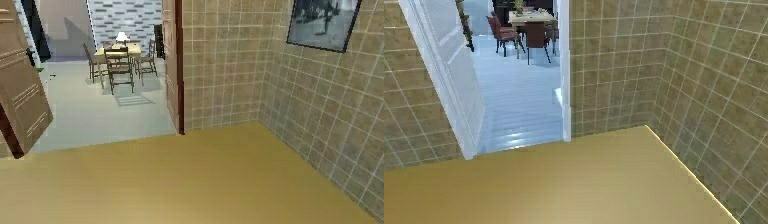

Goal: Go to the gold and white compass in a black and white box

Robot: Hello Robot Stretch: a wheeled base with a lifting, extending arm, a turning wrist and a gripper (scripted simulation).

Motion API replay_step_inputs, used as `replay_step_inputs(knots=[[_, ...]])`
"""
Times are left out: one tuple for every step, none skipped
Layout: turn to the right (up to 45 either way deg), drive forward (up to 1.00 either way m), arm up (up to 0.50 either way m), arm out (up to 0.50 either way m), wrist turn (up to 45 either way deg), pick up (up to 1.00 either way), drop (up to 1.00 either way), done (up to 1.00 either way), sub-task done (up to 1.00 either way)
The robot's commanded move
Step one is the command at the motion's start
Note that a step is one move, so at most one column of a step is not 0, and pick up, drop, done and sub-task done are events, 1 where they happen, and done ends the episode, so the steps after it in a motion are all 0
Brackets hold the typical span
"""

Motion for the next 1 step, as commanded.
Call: replay_step_inputs(knots=[[-27.0, 0.00, 0.00, 0.00, 0.0, 0.00, 0.00, 0.00, 0.00]])
